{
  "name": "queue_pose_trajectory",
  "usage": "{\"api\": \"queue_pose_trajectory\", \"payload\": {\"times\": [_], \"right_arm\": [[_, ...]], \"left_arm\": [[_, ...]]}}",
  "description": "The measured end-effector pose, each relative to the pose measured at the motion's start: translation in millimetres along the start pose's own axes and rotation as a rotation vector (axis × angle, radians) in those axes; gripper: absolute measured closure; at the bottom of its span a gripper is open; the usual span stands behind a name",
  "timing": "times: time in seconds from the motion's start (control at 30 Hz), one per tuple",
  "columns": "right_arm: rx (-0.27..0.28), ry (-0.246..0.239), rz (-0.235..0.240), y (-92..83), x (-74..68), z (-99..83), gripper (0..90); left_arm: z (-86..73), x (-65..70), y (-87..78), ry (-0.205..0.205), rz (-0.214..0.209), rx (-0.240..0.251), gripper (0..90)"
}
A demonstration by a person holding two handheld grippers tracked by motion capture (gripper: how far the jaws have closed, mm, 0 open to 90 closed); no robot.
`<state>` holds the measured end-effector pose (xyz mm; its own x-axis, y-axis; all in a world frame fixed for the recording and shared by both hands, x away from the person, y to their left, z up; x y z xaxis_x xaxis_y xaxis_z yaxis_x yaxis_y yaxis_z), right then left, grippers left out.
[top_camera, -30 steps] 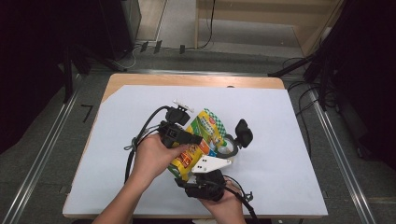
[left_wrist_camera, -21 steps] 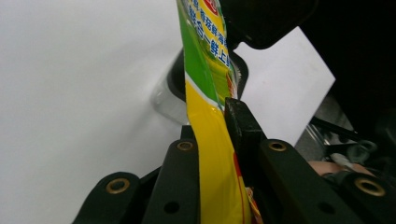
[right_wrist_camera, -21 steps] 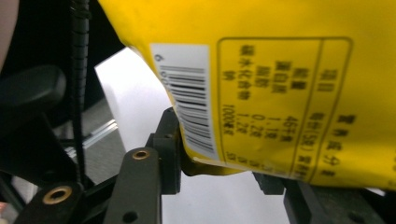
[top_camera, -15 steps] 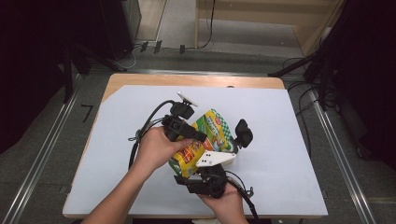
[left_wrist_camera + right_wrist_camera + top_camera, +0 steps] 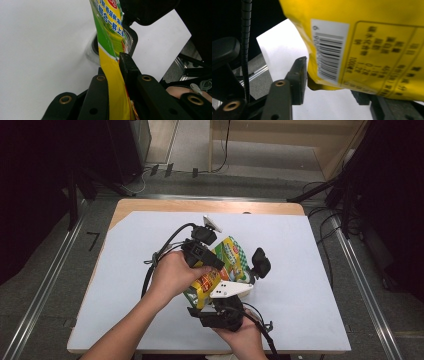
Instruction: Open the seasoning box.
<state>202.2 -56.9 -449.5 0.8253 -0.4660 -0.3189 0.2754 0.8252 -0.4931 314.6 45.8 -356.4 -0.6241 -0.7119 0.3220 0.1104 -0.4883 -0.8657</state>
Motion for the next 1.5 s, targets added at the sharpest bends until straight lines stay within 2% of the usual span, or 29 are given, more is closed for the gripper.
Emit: {"api": "queue_pose_trajectory", "payload": {"times": [0.2, 0.47, 0.63, 0.73, 0.8, 0.9, 1.03, 1.27, 1.37, 1.43, 1.5], "right_arm": [[0.008, 0.017, 0.026, -0.9, 1.8, -0.1, 61.2], [0.018, 0.01, 0.047, -2.6, 0.5, 2.6, 61.1], [0.017, 0.015, 0.064, -1.6, 0.3, 2.0, 60.9], [0.03, 0.032, 0.083, -2.2, 1.4, 2.6, 60.1], [0.033, 0.03, 0.07, -2.2, 0.3, 2.9, 58.8], [0.033, 0.023, 0.061, -2.6, -0.5, 3.3, 57.8], [0.025, 0.005, 0.034, -5.4, -2.2, 5.9, 57.2], [0.027, 0.014, 0.033, -6.5, -1.1, 8.9, 58.4], [0.037, 0.016, 0.049, -7.6, -1.4, 9.1, 59.9], [0.048, 0.022, 0.059, -8.6, -0.6, 9.3, 60.5], [0.063, 0.037, 0.064, -10.5, 1.7, 9.6, 60.6]], "left_arm": [[3.3, 2.4, 1.2, 0.022, -0.027, -0.017, 81.3], [18.4, -1.0, 0.0, 0.023, -0.028, -0.025, 79.7], [26.4, -0.4, 1.4, 0.044, -0.006, -0.054, 86.3], [28.0, 4.1, 3.0, 0.063, 0.03, -0.061, 89.4], [29.0, 7.5, 3.8, 0.073, 0.059, -0.064, 90.0], [29.4, 8.7, 4.6, 0.071, 0.076, -0.067, 90.0], [31.8, 6.9, 5.2, 0.042, 0.071, -0.07, 90.0], [35.4, 6.5, 5.1, 0.003, 0.051, -0.075, 89.7], [34.5, 6.4, 3.3, 0.0, 0.031, -0.076, 87.8], [32.8, 6.4, 2.3, -0.005, -0.003, -0.081, 85.2], [28.8, 8.1, 0.9, 0.016, -0.02, -0.091, 82.6]]}}
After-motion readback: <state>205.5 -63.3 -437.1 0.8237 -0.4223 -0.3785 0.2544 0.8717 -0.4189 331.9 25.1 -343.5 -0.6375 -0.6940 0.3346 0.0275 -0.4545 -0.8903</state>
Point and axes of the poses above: each handheld gripper's, and its own axes: y roughly forward along the jaws, z roughly out of its top, x roughly to its right, the point moved 1 cm from there along y, roughly forward along the jaws, and after that the axes turned 2 degrees about z, right-handed, at the moved point
